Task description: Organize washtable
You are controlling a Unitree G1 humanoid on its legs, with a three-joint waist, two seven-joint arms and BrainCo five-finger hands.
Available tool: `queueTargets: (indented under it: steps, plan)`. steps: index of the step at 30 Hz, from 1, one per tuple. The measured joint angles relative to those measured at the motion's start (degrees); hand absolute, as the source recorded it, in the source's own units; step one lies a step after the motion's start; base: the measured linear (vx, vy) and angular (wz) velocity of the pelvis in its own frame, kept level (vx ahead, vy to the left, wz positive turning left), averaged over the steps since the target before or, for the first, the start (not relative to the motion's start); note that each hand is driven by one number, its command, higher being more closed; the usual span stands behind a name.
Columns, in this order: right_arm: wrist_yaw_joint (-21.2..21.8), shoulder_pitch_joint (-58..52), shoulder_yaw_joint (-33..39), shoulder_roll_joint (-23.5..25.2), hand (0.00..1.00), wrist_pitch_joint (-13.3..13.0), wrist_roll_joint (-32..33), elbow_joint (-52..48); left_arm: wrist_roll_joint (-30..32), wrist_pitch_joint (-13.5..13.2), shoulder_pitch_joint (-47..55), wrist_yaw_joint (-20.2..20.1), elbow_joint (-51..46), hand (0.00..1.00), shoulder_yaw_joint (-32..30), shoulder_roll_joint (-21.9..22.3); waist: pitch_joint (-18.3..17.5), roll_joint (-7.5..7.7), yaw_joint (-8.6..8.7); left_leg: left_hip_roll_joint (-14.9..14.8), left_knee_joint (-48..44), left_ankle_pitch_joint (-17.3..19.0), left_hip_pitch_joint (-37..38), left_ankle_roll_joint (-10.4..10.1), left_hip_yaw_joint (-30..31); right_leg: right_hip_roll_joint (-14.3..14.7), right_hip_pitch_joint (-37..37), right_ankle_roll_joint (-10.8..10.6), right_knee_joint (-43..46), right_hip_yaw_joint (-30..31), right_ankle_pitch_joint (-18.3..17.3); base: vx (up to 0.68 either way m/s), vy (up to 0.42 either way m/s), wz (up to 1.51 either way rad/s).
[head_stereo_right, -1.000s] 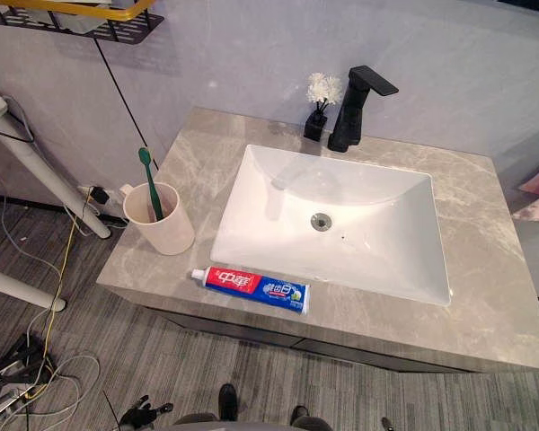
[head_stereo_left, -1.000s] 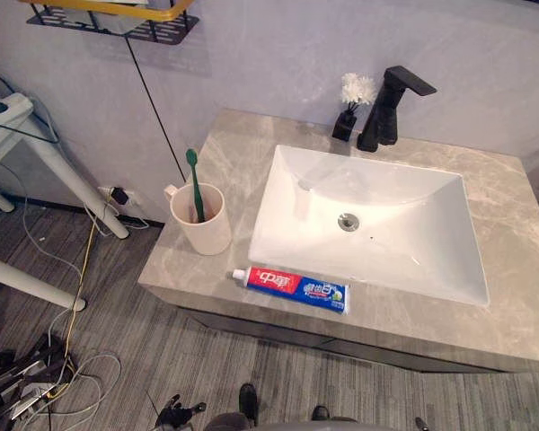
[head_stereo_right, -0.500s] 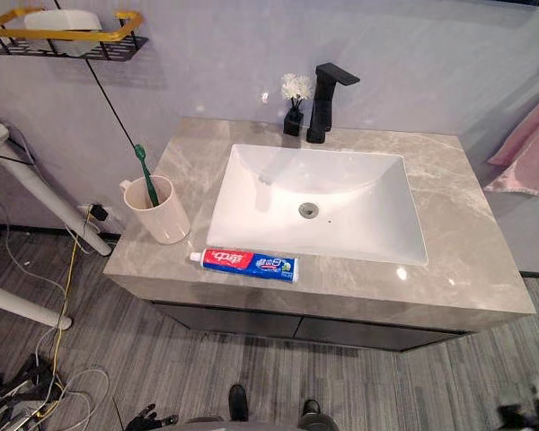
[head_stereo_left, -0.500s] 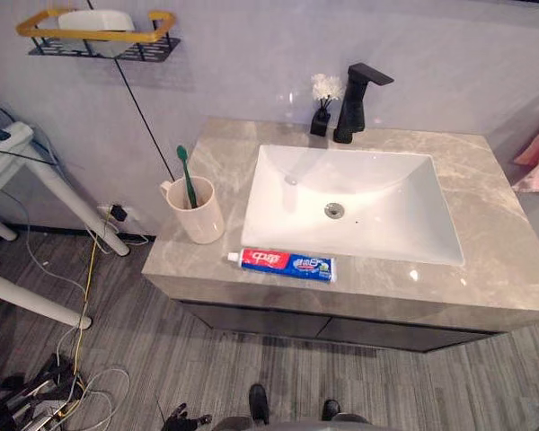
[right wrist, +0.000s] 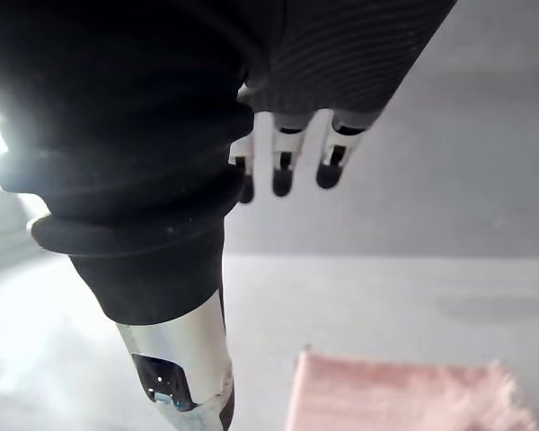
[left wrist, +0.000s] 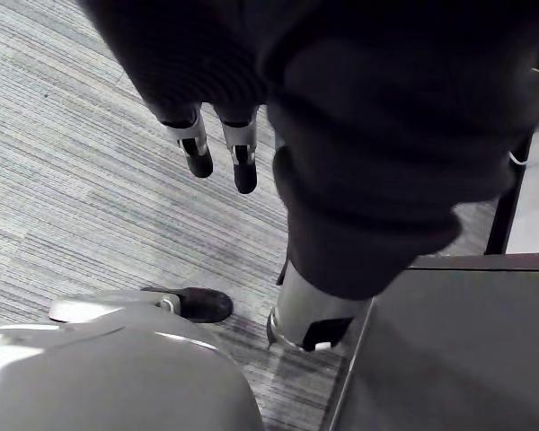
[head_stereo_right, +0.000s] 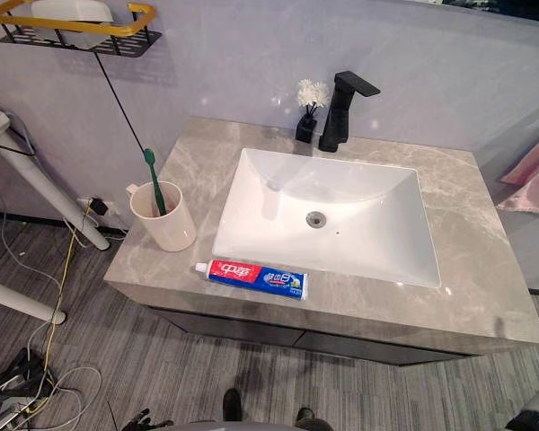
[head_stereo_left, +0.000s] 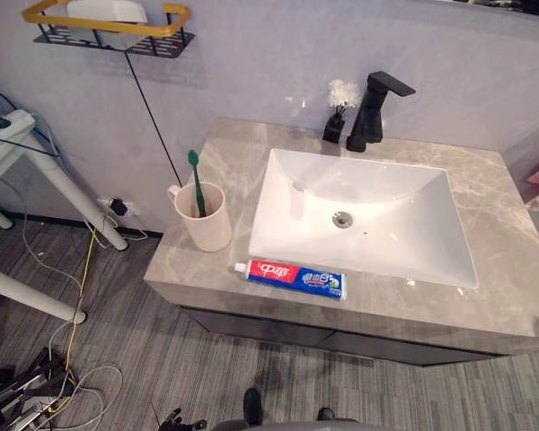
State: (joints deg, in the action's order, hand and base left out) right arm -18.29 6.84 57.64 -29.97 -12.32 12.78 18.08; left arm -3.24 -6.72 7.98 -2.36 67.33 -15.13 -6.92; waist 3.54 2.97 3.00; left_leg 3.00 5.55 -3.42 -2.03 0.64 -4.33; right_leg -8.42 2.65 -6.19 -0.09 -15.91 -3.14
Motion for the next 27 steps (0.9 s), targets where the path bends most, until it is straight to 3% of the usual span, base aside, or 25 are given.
queueTargets:
  steps: [4, 10, 12, 16, 20, 27]
  plan:
    - [5.25, 5.44, -13.44, -7.67, 0.0, -0.85, 0.09, -1.66, -0.05, -0.33, 0.35, -0.09, -0.55, 0.0, 1.72, 0.58, 0.44, -1.01, -1.0, 0.5, 0.39, -0.36, -0.3, -0.03, 2.26, -0.43, -0.01, 0.07, 0.61, -2.09, -0.69, -0.11, 0.01, 0.23]
    - [12.52, 10.35, -30.72, -10.68, 0.0, -0.5, 0.33, -1.58, -0.7, -0.72, 2.75, -0.18, -1.86, 0.0, 3.84, 1.45, 0.56, -2.25, -3.07, 1.24, 0.39, -1.38, -1.14, 0.66, 4.57, -0.91, 0.1, 0.48, 1.1, -4.65, -1.48, -0.04, 0.025, 0.23]
    - [15.52, 12.22, -36.54, -11.0, 0.0, 0.0, 0.61, -1.59, -0.93, -0.72, 3.38, -0.26, -2.15, 0.0, 4.19, 1.32, 0.73, -1.93, -4.03, 1.35, 0.35, -1.59, -1.42, 0.93, 5.01, -0.87, 0.15, -0.15, 0.88, -4.93, -0.78, 0.04, 0.011, 0.16]
    - [20.61, 16.22, -43.4, -11.06, 0.0, 0.23, 1.48, -1.8, -2.46, -0.96, 3.93, -1.38, -2.81, 0.0, 4.31, 1.05, 1.01, -1.48, -4.29, 1.81, 0.02, -2.33, -1.6, 1.91, 6.1, -1.09, 0.89, -0.24, 0.51, -6.3, -0.72, 0.08, 0.0, 0.22]
    - [23.92, 16.99, -53.61, -10.34, 0.0, 0.28, 3.73, -11.49, -2.94, -1.17, 4.45, -1.53, -3.93, 0.0, 4.34, 0.61, 1.7, -0.53, -4.48, 2.02, -0.01, -2.32, -1.57, 1.91, 6.16, -1.27, 1.35, -0.42, 0.29, -6.45, -0.62, 0.05, -0.006, 0.0]
    - [29.97, 12.57, -60.19, -6.3, 0.0, 0.1, 7.61, -19.51, -3.93, -1.17, 4.19, -2.52, -4.31, 0.0, 5.71, -0.68, 2.65, 1.14, -5.56, 2.11, 0.08, -2.11, -1.79, 1.6, 6.62, -1.38, 1.05, -0.42, 0.57, -7.36, -0.64, -0.02, -0.005, 0.04]
